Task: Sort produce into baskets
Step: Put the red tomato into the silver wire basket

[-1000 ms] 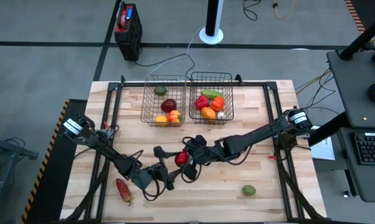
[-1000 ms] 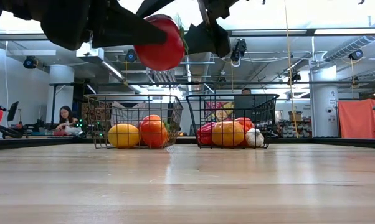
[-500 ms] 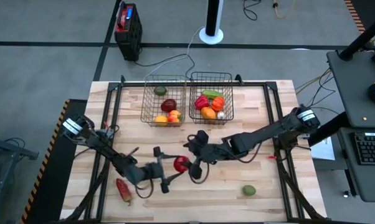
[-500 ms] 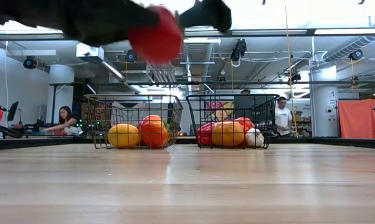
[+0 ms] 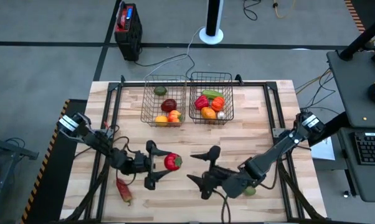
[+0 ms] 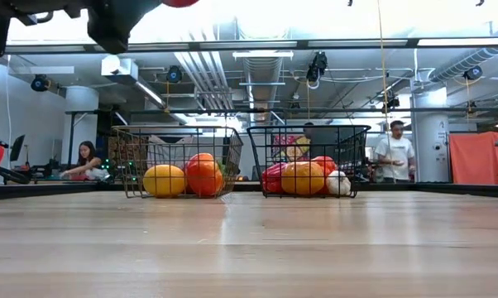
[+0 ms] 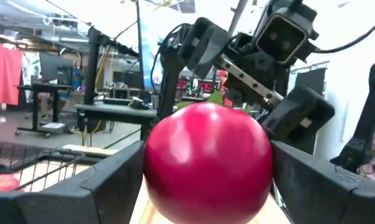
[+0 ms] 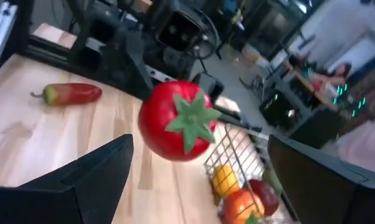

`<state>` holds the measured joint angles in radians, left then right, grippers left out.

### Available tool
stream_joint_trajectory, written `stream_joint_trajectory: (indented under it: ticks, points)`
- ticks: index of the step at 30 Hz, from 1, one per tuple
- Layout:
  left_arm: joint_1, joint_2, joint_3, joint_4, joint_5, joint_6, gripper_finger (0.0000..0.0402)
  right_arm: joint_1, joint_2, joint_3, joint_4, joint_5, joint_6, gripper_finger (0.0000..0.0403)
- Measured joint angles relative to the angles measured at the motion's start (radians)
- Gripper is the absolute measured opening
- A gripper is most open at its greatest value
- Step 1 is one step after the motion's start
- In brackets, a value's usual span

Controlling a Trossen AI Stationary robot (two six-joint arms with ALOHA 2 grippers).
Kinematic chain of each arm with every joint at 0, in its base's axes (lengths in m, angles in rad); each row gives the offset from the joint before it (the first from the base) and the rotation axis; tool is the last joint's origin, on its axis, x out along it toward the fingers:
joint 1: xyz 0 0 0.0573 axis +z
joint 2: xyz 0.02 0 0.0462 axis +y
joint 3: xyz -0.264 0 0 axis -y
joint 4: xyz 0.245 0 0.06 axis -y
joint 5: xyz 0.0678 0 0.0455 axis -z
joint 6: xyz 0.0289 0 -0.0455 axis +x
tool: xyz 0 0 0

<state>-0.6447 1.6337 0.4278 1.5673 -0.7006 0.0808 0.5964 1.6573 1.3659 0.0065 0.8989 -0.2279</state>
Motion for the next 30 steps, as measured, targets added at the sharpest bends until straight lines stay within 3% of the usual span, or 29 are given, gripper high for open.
stream_joint_trajectory:
  ticks: [15,23,30]
  points:
    - [0.034,-0.002,0.146,-0.029,0.17,0.035,0.0308,0.033,0.04,-0.001,0.084,0.049,-0.212,0.0364]
    - [0.138,-0.003,0.171,-0.05,0.232,-0.032,0.0308,0.078,0.018,-0.001,0.128,0.278,-0.311,0.0364]
    - [0.284,-0.092,0.196,-0.301,0.241,-0.118,0.0308,0.08,-0.013,-0.001,0.057,0.28,-0.203,0.0364]
